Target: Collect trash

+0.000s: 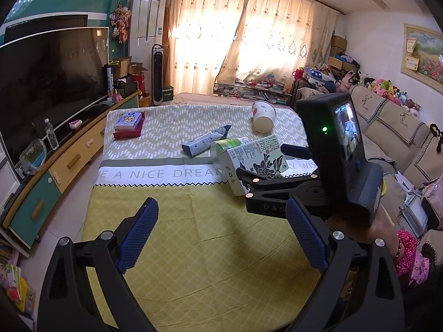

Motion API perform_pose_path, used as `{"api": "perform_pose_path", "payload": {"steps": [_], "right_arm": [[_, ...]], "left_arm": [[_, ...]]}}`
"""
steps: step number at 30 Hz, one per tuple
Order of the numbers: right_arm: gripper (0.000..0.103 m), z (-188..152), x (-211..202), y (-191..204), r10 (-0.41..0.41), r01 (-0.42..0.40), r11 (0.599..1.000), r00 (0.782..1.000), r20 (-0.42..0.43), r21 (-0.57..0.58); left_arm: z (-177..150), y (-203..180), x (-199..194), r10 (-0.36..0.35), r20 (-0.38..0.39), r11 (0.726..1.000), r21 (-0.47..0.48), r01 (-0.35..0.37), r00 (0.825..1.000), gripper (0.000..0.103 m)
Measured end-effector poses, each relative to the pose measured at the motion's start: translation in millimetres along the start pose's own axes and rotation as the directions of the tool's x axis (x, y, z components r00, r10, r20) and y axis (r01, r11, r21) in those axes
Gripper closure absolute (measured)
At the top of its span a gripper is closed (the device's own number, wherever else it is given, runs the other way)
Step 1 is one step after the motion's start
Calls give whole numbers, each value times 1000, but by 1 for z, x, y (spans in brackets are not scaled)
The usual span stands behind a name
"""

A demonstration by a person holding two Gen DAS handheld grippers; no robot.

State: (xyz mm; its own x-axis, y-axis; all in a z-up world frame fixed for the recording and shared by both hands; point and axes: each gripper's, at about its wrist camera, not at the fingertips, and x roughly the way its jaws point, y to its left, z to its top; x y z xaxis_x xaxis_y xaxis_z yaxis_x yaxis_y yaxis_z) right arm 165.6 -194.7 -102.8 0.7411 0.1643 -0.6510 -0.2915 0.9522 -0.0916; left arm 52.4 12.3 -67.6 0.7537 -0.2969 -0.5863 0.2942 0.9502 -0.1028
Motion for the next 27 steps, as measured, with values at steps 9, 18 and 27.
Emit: {"api": "perform_pose_path", "payload": {"steps": [9,18,27], "right_arm": [[16,-22,-2,-57,-93,97,992,994,-54,78],[16,-4,-8,-7,31,-31,999,999,23,17],[16,-16,12,-18,-97,97,995,994,-46,-1]], "left_arm": [[1,4,10,-14,-14,1000,-11,14,1000,11],[4,-2,13,-13,-10,1000,2,13,1000,11],[1,8,16,-8,-19,1000,-13,7,1000,11]]}}
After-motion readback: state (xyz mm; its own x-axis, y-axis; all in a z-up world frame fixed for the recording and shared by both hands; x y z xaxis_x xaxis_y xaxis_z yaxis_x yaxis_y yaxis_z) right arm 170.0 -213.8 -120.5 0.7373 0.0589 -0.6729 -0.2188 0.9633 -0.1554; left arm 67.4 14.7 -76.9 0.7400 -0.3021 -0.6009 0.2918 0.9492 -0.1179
